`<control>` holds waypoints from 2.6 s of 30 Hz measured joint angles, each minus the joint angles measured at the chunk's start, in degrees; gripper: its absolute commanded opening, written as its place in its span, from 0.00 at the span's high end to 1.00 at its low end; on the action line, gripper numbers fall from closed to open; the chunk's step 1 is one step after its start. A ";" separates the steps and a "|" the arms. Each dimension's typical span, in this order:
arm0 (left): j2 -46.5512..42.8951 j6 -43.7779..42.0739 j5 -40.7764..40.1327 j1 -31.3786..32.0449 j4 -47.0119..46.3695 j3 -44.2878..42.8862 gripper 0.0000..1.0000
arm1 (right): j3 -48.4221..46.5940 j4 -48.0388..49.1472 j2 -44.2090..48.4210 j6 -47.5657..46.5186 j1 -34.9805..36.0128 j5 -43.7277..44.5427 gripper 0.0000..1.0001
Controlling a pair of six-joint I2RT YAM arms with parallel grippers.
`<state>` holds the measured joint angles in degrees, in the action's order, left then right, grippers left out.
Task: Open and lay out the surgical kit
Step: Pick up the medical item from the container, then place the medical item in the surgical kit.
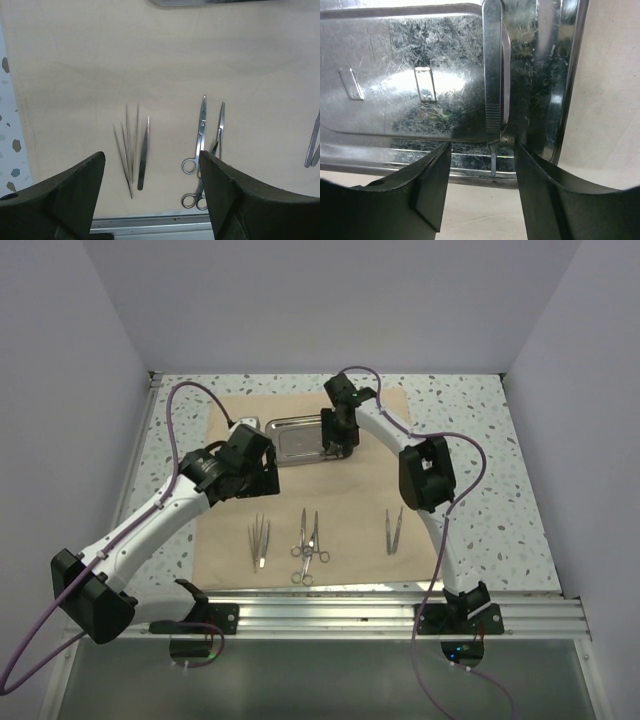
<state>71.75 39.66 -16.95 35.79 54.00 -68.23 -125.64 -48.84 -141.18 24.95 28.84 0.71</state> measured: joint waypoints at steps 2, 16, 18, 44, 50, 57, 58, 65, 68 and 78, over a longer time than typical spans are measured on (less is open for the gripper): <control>0.15 0.15 0.02 -0.20 -0.17 0.13 0.21 | -1.20 -0.37 -0.74 -0.28 0.15 0.70 0.53; 0.57 0.09 0.02 -2.38 -0.79 1.25 0.21 | -1.20 -0.57 -1.40 -0.50 1.86 7.13 0.72; 0.90 0.02 0.04 -2.75 -0.76 1.57 0.20 | 0.24 0.44 -0.74 -0.39 2.10 7.58 0.73; 2.71 -6.36 0.85 -8.11 -0.83 -0.87 0.13 | 2.58 -2.47 2.51 2.36 2.27 7.85 1.00; 4.07 -8.87 1.95 -8.94 -1.25 -3.17 0.14 | 11.19 -5.53 13.70 3.28 1.95 9.40 1.00; 4.17 -10.80 3.21 -9.16 -1.55 -3.98 0.15 | 23.93 -4.98 31.80 4.98 1.40 11.50 1.00; 4.15 -10.91 3.30 -9.16 -1.68 -3.98 0.15 | 26.49 -5.14 34.25 5.51 1.40 11.72 1.00; 4.33 -11.93 3.85 -9.25 -2.89 -4.09 0.11 | 54.53 -1.40 50.66 9.97 1.42 9.99 1.00; 5.68 -12.35 4.15 -9.66 -3.04 -5.40 0.09 | 66.07 -0.83 56.68 12.04 1.49 8.02 1.00; 9.49 -13.81 4.48 -11.39 -3.56 -10.10 0.04 | 81.92 7.69 65.94 15.58 1.53 1.29 0.09</control>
<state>81.23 25.85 -12.47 24.40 50.43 -78.32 -43.72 -41.15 -75.24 40.53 30.37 2.00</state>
